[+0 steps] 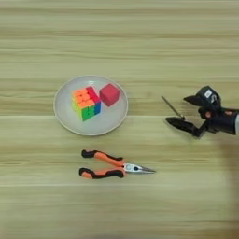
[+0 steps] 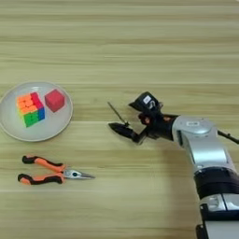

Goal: Move the objects on the table

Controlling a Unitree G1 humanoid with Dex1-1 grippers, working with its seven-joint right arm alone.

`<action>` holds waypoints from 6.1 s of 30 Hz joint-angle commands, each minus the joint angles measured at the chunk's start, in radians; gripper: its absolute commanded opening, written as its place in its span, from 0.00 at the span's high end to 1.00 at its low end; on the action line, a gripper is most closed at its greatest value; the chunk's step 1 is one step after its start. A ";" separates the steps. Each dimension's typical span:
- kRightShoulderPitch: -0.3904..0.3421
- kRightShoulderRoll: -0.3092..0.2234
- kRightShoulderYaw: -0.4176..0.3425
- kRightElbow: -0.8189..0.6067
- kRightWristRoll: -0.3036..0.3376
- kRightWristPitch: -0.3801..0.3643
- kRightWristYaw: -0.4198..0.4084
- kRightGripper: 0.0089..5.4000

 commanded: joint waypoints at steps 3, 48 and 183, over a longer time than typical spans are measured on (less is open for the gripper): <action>-0.065 -0.030 -0.009 -0.016 -0.015 -0.047 -0.028 0.18; -0.105 -0.005 -0.038 -0.049 0.032 -0.020 0.015 0.85; -0.052 0.128 0.123 -0.593 0.109 0.170 0.063 0.01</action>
